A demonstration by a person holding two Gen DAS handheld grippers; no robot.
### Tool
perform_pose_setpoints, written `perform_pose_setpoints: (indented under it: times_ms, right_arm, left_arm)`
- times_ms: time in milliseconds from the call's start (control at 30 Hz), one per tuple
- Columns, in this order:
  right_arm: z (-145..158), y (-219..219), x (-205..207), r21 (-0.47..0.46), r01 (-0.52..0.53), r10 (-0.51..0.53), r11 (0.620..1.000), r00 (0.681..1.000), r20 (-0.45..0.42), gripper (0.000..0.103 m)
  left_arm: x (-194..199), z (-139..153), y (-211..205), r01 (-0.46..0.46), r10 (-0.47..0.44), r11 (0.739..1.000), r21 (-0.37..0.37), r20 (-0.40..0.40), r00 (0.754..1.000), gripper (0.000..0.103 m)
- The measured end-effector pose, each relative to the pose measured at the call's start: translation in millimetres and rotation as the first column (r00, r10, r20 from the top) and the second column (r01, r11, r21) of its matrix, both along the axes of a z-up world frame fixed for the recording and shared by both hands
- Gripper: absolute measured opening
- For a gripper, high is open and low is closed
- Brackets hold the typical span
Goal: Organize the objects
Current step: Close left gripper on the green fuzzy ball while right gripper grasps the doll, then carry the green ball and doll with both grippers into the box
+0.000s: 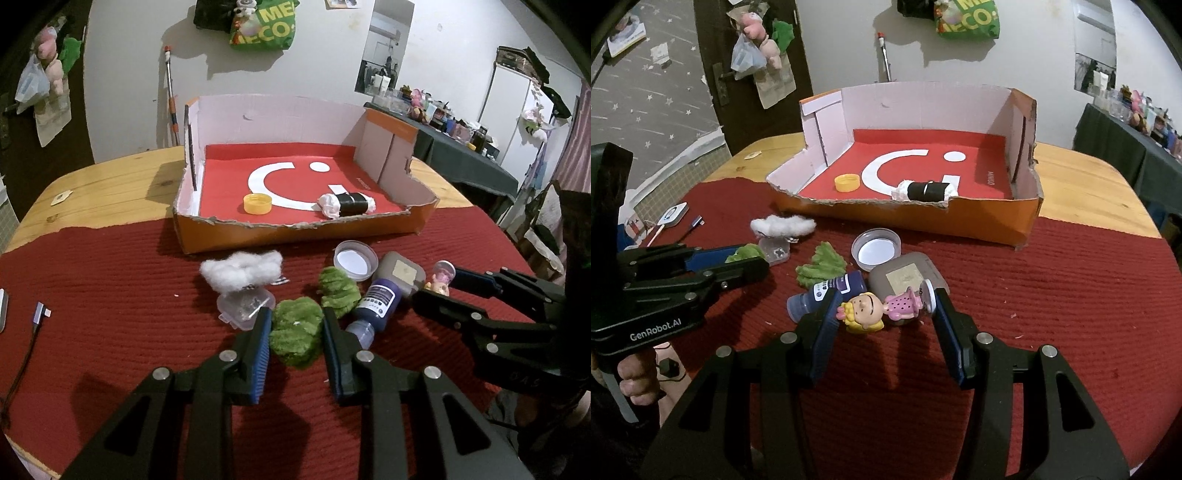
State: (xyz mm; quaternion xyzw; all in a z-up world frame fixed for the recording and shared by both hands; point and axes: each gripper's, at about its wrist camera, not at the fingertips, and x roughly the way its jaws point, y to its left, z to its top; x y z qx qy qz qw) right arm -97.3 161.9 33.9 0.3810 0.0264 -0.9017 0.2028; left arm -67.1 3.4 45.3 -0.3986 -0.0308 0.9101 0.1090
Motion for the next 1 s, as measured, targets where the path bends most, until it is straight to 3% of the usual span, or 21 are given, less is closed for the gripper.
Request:
perform_pose_setpoints:
  times_ms: [500, 1000]
  right_arm:
    - [3.3, -4.3, -7.3, -0.002, -0.011, 0.011, 1.000, 1.000, -0.003, 0.048]
    - [34.4, -9.7, -37.8, -0.001, -0.030, 0.030, 1.000, 0.998, -0.048, 0.048]
  left_arm:
    - [-9.0, 5.0, 4.0, 0.015, -0.015, 1.000, 0.000, -0.009, 1.000, 0.028]
    - [-49.3, 28.3, -2.5, -0.004, 0.004, 1.000, 0.000, -0.020, 1.000, 0.028]
